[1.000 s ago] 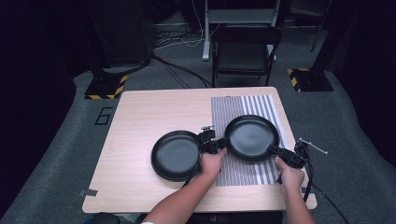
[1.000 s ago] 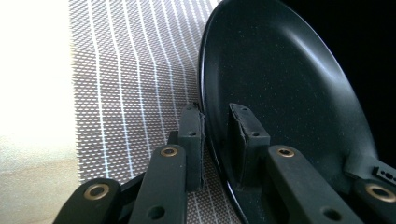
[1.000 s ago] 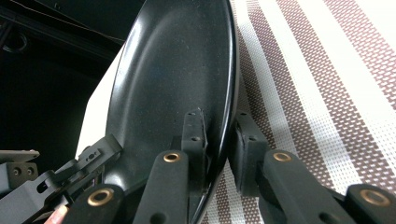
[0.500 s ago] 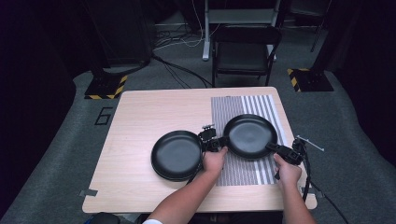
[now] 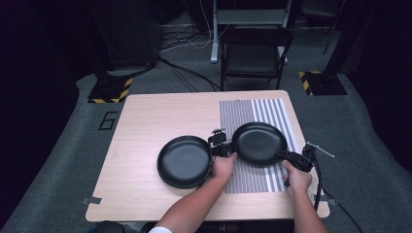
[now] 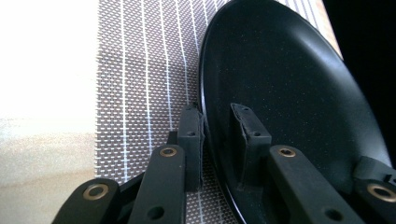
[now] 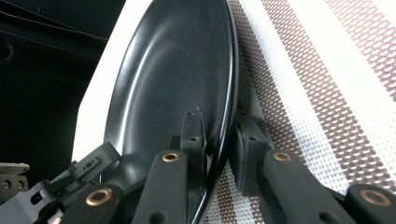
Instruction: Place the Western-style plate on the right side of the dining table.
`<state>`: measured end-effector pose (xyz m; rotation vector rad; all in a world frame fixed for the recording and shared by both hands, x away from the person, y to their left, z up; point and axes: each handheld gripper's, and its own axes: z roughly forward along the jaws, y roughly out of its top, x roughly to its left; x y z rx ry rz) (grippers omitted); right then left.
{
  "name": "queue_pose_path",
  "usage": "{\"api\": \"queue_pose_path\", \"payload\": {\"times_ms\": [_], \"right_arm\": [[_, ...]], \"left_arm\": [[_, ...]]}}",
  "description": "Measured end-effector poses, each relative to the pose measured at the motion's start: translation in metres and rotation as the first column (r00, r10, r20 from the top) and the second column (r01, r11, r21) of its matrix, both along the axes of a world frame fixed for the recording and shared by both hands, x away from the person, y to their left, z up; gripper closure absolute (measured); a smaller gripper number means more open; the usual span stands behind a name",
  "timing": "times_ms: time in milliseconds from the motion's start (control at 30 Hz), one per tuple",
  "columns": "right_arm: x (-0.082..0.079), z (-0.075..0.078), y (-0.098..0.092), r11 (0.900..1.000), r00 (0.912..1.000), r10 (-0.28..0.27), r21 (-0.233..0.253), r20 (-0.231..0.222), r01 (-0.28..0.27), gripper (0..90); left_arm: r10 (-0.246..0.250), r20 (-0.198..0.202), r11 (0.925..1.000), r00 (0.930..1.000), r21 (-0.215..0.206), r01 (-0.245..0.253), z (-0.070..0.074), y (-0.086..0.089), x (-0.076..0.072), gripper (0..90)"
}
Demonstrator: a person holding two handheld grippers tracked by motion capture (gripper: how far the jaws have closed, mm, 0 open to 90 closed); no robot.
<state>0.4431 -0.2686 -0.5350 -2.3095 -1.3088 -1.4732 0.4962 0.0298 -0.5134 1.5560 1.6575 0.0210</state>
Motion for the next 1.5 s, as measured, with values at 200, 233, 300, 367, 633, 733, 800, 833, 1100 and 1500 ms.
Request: {"api": "queue_pose_path", "payload": {"times_ms": [200, 233, 300, 367, 633, 733, 800, 833, 1100, 1500], "right_arm": [[0.002, 0.003, 0.003, 1.000, 0.9999, -0.015, -0.024, -0.007, 0.015, 75.9], [0.002, 0.005, 0.005, 1.000, 0.9996, -0.018, -0.016, -0.020, 0.018, 75.6], [0.003, 0.005, 0.005, 0.999, 0.9995, -0.008, -0.041, -0.030, 0.007, 74.1], [0.003, 0.005, 0.006, 0.998, 0.9999, -0.002, -0.068, -0.010, 0.001, 72.2], [0.001, 0.008, 0.011, 0.995, 0.9995, -0.021, -0.094, -0.023, 0.019, 69.2], [0.001, 0.009, 0.012, 0.995, 0.9995, -0.026, -0.094, -0.021, 0.024, 68.0], [0.001, 0.010, 0.013, 0.995, 0.9991, -0.027, -0.098, -0.031, 0.024, 67.8], [0.002, 0.012, 0.014, 0.992, 0.9995, -0.016, -0.129, -0.028, 0.012, 67.0], [0.002, 0.017, 0.018, 0.975, 0.9995, 0.008, -0.223, -0.031, -0.015, 65.4], [-0.010, 0.035, 0.010, 0.950, 0.9993, -0.025, -0.310, 0.030, 0.033, 56.5]], "left_arm": [[0.009, -0.014, 1.0000, 0.9999, -0.004, -0.009, -0.001, -0.001, 0.003, 74.8], [0.009, -0.014, 1.0000, 0.9999, -0.004, -0.009, -0.001, -0.001, 0.003, 74.8], [-0.004, -0.001, 0.9999, 1.0000, 0.013, 0.004, -0.001, -0.001, 0.002, 74.7], [-0.002, -0.002, 0.9999, 1.0000, 0.017, 0.002, 0.000, -0.003, 0.002, 73.8], [-0.033, 0.014, 0.9988, 0.9994, 0.038, 0.032, 0.000, -0.002, 0.001, 70.4], [-0.039, 0.017, 0.9985, 0.9991, 0.040, 0.039, 0.000, -0.002, 0.002, 70.0], [-0.040, 0.016, 0.9985, 0.9991, 0.039, 0.039, 0.000, -0.002, 0.002, 70.1], [-0.036, 0.016, 0.9988, 0.9992, 0.035, 0.035, 0.000, -0.002, 0.003, 70.0], [-0.055, 0.034, 0.9966, 0.9979, 0.062, 0.053, 0.004, -0.001, 0.003, 67.5], [-0.080, 0.082, 0.9960, 0.9934, 0.047, 0.076, 0.018, 0.013, 0.001, 56.1]]}}
